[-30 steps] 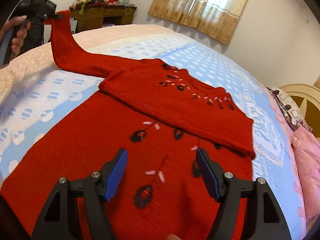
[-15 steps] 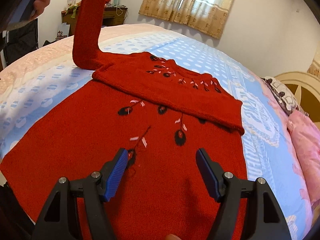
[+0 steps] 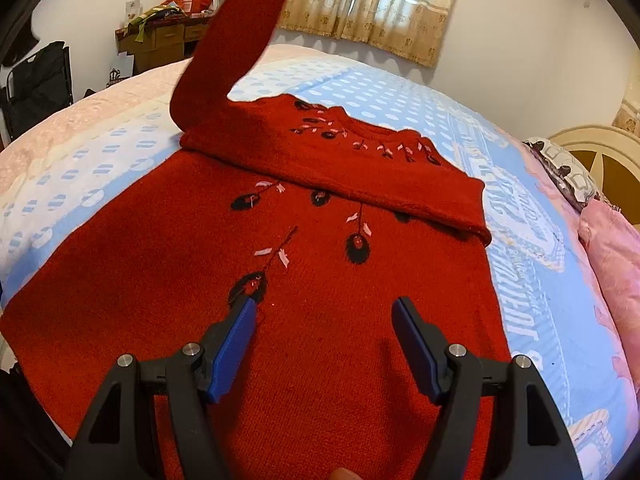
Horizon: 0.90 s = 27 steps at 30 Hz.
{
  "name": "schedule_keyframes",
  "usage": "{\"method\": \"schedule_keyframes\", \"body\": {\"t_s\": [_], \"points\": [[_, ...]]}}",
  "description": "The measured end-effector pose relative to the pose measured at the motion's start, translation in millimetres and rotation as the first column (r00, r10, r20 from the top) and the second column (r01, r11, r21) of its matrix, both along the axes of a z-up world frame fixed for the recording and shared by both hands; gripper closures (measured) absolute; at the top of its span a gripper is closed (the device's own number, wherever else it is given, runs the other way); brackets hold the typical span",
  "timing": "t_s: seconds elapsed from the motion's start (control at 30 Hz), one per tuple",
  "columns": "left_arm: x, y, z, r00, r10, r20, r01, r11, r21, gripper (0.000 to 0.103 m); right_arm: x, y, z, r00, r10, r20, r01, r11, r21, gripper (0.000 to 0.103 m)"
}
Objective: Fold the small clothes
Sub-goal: 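Lift the cuff with the left tool and fold the sleeve over the body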
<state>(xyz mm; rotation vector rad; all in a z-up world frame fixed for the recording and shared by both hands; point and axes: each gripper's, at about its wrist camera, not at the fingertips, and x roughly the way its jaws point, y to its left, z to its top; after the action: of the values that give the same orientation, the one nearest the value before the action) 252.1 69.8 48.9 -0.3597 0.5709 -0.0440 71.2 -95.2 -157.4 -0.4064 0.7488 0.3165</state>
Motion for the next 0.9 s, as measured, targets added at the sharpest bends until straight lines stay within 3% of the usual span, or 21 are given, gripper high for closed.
{"method": "schedule_keyframes", "body": {"t_s": [0.43, 0.7, 0.9], "points": [[24, -87, -8, 0.993, -0.107, -0.041, 0.110, 0.992, 0.057, 0.089, -1, 1, -5, 1.000, 0.010, -0.016, -0.010, 1.000, -0.004, 0.032], [44, -140, -48, 0.987, -0.122, -0.107, 0.141, 0.970, 0.198, 0.089, -1, 2, -8, 1.000, 0.013, -0.025, -0.013, 1.000, -0.007, 0.032], [59, -183, -88, 0.955, -0.202, -0.219, 0.249, 0.945, 0.211, 0.087, 0, 1, -9, 0.999, 0.008, -0.033, -0.008, 1.000, 0.001, 0.032]]}}
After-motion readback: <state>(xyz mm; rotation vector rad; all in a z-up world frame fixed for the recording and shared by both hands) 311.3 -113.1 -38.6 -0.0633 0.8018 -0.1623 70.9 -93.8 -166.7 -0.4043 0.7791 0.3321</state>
